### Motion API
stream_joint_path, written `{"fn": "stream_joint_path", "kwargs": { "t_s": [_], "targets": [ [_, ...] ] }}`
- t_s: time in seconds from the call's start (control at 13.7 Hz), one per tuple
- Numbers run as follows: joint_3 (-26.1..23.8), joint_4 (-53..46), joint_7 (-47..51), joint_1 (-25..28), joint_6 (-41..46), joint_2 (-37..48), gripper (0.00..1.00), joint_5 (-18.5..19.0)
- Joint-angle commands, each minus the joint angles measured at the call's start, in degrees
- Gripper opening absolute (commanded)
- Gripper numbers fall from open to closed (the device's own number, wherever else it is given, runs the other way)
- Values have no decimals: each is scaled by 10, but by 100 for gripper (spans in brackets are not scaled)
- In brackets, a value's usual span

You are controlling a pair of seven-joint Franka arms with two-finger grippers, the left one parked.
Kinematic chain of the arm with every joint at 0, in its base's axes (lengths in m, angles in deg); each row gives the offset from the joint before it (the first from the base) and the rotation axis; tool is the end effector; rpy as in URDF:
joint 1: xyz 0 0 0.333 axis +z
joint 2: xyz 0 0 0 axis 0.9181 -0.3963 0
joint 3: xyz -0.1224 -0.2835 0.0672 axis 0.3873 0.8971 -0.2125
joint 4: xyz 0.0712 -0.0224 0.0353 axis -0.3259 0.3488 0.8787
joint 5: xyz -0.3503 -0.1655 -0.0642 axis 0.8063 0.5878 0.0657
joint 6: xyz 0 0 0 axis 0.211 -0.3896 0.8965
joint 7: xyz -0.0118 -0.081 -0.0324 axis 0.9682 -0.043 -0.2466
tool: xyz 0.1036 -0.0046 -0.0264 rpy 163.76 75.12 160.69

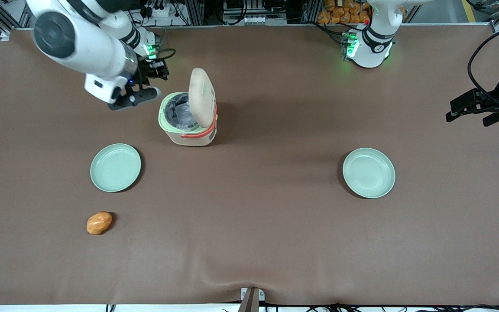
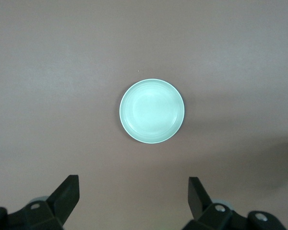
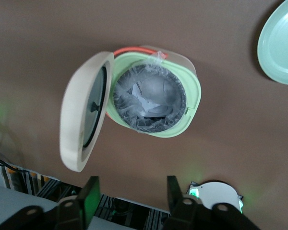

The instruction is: Press rice cooker button with right arm

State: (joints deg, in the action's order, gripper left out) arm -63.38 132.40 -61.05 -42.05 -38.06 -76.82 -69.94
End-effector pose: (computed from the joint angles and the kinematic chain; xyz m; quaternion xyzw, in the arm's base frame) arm 0.4648 0.2416 0.5609 -0.9735 -0.1143 0.1783 0.0864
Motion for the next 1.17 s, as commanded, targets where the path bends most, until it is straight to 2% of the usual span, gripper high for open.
{"fn": "stream_joint_path", "kwargs": {
  "t_s": [0.0,0.15,0.22,0.36,0.44,0.88,1.09],
  "targets": [
    [-3,-51,-1,-29,4,-7,100,-3],
    [-3,-80,-2,-55,4,-10,100,11],
    [-3,-94,-1,-58,3,-10,100,44],
    [-3,-118,-2,-60,-9,-10,100,156],
    [-2,-126,-1,-73,-9,-10,100,166],
    [3,-124,-22,-169,-7,-14,100,160],
    [50,-107,-64,-178,-11,-18,100,157]
  ]
}}
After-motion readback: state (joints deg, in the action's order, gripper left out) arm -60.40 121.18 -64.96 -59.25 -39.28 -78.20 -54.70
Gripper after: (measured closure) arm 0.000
